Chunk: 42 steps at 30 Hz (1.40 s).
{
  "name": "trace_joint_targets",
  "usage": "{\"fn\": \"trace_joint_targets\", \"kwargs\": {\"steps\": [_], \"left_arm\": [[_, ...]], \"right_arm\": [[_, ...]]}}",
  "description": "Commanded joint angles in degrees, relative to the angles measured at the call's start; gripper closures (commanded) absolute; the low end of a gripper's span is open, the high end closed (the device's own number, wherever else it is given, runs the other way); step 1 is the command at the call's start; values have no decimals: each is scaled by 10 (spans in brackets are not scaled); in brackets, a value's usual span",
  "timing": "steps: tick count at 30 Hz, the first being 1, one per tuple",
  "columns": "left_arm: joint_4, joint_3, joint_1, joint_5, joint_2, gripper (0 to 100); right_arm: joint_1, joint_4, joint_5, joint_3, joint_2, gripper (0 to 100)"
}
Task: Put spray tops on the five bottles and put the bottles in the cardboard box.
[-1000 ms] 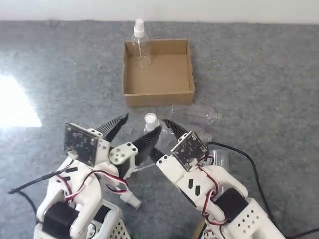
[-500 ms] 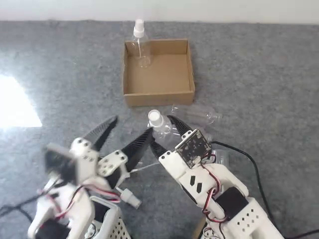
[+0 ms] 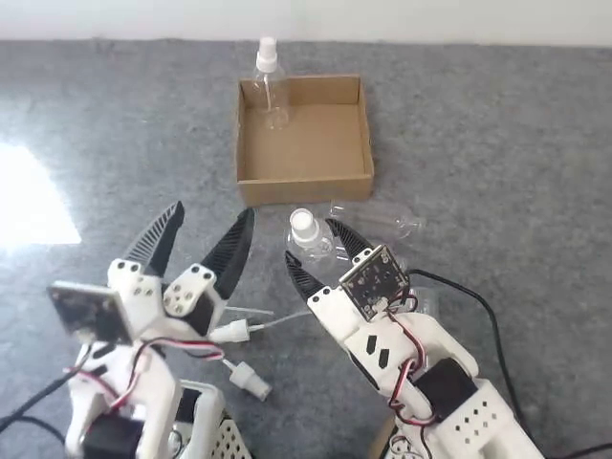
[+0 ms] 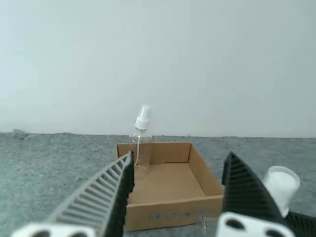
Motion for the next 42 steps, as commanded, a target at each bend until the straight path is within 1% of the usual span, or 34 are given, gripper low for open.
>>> {"fn": "trace_joint_targets", "kwargs": {"steps": [1, 7, 12, 17, 20, 24, 30, 33, 39, 42], "left_arm": [[-52, 14, -6, 9, 46, 731], [-103, 43, -3, 9, 95, 732], [-121, 55, 23, 6, 120, 732], [-120, 56, 34, 5, 126, 732], [-114, 56, 60, -15, 126, 732], [-92, 53, 93, -27, 121, 732], [-90, 53, 101, -28, 121, 732], [-90, 53, 103, -46, 121, 732], [-69, 52, 149, -75, 121, 732], [-69, 52, 151, -74, 121, 732]], "right_arm": [[4, -11, 7, -15, -17, 898], [-8, -11, 7, -15, -18, 898], [-22, 6, 8, -7, -69, 898], [-23, 48, 8, -4, -149, 898], [-23, 58, 8, -4, -171, 898], [-23, 52, 8, 3, -164, 898], [-32, 33, 9, 9, -131, 898], [-32, 32, 11, 4, -114, 898], [-32, 32, 11, 4, -110, 898], [-32, 32, 11, 4, -110, 898]]}}
